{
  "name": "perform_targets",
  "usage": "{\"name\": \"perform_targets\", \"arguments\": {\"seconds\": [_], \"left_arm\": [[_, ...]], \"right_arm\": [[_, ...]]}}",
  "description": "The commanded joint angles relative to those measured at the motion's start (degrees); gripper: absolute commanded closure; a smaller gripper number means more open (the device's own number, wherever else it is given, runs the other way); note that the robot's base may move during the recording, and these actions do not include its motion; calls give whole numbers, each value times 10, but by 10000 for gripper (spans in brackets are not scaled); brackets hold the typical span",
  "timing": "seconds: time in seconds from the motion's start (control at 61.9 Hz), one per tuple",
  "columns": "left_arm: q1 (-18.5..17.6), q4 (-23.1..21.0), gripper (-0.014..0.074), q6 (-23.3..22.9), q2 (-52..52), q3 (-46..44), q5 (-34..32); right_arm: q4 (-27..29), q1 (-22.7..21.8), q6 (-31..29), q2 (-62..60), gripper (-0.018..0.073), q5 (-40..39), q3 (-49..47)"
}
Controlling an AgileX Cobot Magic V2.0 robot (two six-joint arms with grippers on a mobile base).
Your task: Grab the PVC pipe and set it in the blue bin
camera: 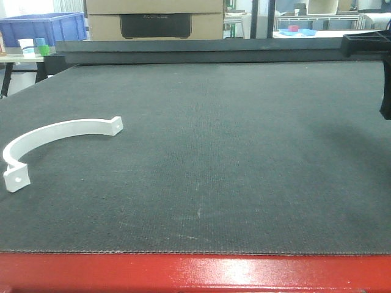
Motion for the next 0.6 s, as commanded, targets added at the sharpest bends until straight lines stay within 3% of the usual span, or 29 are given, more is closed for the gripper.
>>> {"name": "perform_targets", "arguments": {"seconds": [0.0, 0.291, 0.581], "left_arm": [[0, 0, 708, 0, 44, -36, 15], [0, 0, 708, 16, 143, -129, 71], [0, 28, 708, 16, 185, -132, 78]], "right_arm": [[-6, 1, -7, -4, 712, -4, -3], [-6, 1, -18, -4, 712, -16, -3], [-6, 1, -18, -4, 712, -31, -3]]}}
